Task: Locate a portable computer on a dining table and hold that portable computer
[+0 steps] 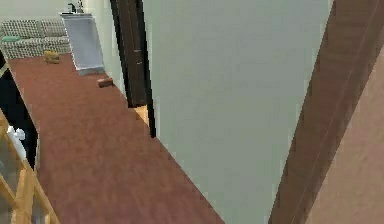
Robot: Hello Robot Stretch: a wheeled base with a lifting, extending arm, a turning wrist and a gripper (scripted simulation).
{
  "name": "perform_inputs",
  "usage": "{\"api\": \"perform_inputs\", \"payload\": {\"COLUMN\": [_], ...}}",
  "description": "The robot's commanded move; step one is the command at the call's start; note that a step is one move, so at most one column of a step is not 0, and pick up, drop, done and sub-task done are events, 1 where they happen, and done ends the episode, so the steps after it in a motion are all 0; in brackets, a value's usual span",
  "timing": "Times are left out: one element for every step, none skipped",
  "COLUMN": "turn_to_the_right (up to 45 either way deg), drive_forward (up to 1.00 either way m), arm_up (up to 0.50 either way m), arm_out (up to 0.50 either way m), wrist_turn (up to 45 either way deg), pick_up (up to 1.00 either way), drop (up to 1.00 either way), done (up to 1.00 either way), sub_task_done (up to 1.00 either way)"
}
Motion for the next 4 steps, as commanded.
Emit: {"api": "perform_inputs", "payload": {"turn_to_the_right": [-30.0,0.0,-9.0,0.0], "drive_forward": [0.00,1.00,0.00,0.05], "arm_up": [0.00,0.00,0.00,0.00], "arm_out": [0.00,0.00,0.00,0.00], "wrist_turn": [0.0,0.0,0.0,0.0], "pick_up": [0.00,0.00,0.00,0.00], "drop": [0.00,0.00,0.00,0.00], "done": [0.00,0.00,0.00,0.00], "sub_task_done": [0.00,0.00,0.00,0.00]}}
